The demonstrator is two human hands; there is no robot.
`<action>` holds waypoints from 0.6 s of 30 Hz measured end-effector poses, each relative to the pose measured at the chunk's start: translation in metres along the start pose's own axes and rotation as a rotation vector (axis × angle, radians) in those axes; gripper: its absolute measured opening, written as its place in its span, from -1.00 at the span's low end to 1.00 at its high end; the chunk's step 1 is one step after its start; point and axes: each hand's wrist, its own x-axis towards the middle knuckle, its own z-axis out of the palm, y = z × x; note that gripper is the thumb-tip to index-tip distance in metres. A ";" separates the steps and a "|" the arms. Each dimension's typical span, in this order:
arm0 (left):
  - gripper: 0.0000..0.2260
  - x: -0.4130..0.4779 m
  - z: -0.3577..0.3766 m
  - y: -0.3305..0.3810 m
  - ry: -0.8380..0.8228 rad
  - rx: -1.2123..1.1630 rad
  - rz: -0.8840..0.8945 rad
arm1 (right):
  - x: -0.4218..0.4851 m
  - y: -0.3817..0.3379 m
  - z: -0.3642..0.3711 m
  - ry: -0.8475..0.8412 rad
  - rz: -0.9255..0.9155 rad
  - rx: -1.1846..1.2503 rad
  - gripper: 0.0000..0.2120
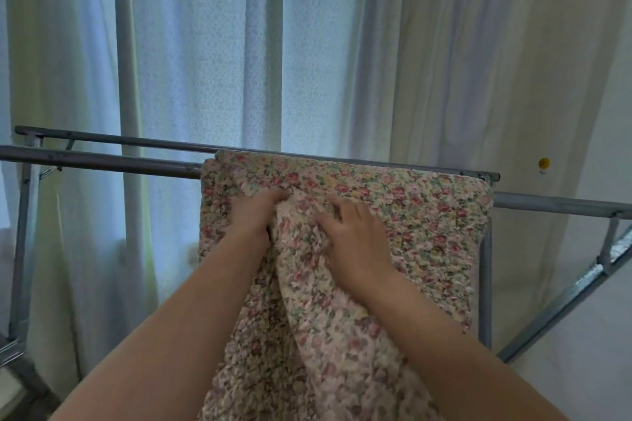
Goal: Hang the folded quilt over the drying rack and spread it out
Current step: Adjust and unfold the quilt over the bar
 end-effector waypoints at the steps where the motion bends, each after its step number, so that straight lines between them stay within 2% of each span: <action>1: -0.56 -0.002 0.002 0.003 -0.047 -0.062 -0.064 | -0.001 0.000 0.000 0.013 0.005 -0.011 -0.48; 4: -0.81 -0.017 0.009 0.012 -0.118 -0.155 -0.195 | -0.009 0.000 0.002 0.037 0.031 0.059 -0.59; 5: -0.79 -0.023 0.011 0.014 -0.147 -0.191 -0.212 | -0.013 -0.003 0.002 0.008 0.073 0.101 -0.50; 8: -0.65 -0.035 0.015 0.021 -0.213 -0.262 -0.240 | -0.024 -0.014 0.012 -0.168 0.183 0.091 -0.02; 10: -0.62 -0.040 0.018 0.024 -0.228 -0.311 -0.269 | -0.031 -0.019 0.022 -0.257 0.221 0.033 0.08; 14: -0.63 -0.043 0.018 0.024 -0.207 -0.369 -0.294 | -0.032 -0.010 0.021 -0.237 0.279 0.138 -0.09; 18: -0.81 -0.040 0.012 0.011 -0.185 -0.320 -0.221 | -0.023 0.015 0.006 -0.168 0.342 0.287 -0.37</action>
